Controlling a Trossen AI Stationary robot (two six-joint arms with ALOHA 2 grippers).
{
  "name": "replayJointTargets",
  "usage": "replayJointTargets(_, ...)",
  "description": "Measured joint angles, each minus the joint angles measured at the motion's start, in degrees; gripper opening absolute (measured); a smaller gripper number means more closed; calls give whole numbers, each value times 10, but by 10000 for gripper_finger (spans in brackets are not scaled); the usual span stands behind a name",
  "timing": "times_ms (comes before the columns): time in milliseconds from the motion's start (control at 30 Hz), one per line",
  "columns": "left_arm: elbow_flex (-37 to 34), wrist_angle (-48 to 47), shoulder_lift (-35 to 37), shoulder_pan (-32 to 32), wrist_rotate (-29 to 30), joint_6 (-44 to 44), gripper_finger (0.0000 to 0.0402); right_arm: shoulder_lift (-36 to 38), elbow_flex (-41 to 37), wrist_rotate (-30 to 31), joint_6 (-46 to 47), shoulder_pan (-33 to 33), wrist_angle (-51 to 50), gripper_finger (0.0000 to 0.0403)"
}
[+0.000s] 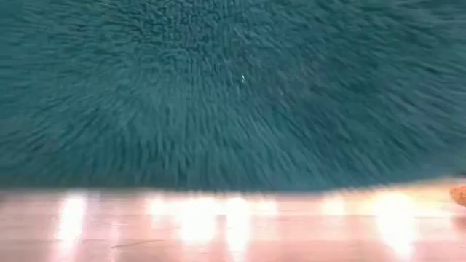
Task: Fold microfiber towels
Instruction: Fold the blue microfiber towel
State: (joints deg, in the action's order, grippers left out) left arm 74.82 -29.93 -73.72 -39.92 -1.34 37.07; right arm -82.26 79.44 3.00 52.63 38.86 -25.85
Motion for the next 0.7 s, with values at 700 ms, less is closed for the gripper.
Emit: replayJointTargets(700, -76, -181, -20, 52, 193, -62, 0, 0, -149, 0, -22, -95, -82, 9)
